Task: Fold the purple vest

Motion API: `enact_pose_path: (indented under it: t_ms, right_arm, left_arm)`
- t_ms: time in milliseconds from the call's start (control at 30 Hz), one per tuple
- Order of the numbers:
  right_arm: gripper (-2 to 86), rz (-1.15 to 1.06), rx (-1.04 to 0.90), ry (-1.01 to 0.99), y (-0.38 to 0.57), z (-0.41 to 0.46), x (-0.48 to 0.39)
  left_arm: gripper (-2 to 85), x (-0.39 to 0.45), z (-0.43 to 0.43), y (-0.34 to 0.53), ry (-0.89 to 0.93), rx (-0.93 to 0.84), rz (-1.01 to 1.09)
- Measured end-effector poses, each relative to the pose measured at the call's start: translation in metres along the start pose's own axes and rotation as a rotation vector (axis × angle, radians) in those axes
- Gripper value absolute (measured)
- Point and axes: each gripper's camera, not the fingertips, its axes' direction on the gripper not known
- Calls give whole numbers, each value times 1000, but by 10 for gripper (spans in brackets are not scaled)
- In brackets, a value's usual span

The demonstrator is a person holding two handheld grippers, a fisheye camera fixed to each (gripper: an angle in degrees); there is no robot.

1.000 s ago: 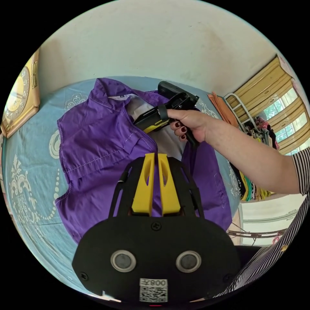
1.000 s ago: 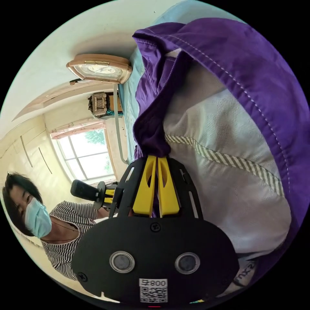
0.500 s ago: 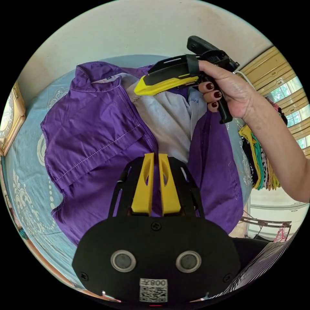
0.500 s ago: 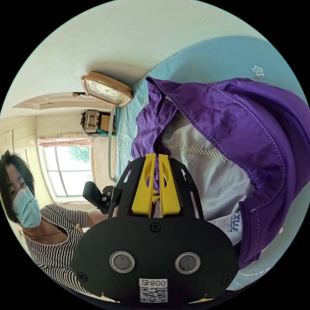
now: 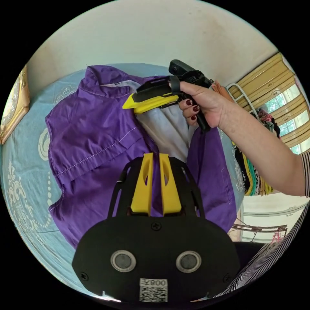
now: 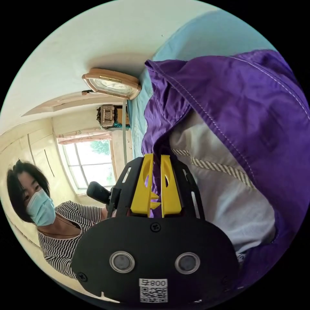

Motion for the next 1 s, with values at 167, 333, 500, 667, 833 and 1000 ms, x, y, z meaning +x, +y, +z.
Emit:
enact_pose_path:
  t_ms: [167,333,500,667,833,1000]
  right_arm:
    - [49,29,20,93,16,-9,-2]
    - [64,5,85,286,27,-15,-35]
    - [31,-132,105,365,36,9,-77]
    - [8,-109,-63,404,38,51,-66]
    - [5,-148,62,416,102,40,-90]
    - [19,3,42,392,186,59,-73]
  left_arm:
    - [26,-30,-27,11,92,121,-57]
    - [18,-70,-31,8,-10,125,-156]
    - [5,-100,0,-6,-215,-18,-162]
    - [3,-108,-3,-3,-202,8,-182]
    - [4,-86,-19,31,-8,65,-133]
    - [3,-63,14,72,63,-104,-130]
